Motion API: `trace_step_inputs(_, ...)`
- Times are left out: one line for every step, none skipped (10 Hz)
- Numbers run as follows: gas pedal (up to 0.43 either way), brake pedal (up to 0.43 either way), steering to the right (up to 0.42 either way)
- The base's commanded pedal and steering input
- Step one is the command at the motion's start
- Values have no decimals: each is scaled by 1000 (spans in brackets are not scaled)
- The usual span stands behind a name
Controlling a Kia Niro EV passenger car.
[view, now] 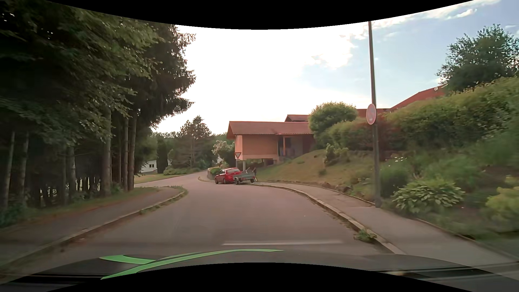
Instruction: Follow the waypoints while adhering to traffic rules and regulations
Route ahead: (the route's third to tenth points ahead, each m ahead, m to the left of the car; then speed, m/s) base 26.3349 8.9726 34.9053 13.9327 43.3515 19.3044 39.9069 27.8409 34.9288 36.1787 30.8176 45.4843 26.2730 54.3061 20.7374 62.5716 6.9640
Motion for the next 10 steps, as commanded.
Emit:
trace_step_inputs(0,91,-34)
trace_step_inputs(0,98,-43)
trace_step_inputs(0,98,-48)
trace_step_inputs(0,98,-54)
trace_step_inputs(0,98,-64)
trace_step_inputs(0,104,-75)
trace_step_inputs(0,110,-84)
trace_step_inputs(0,110,-92)
trace_step_inputs(0,116,-99)
trace_step_inputs(0,116,-104)
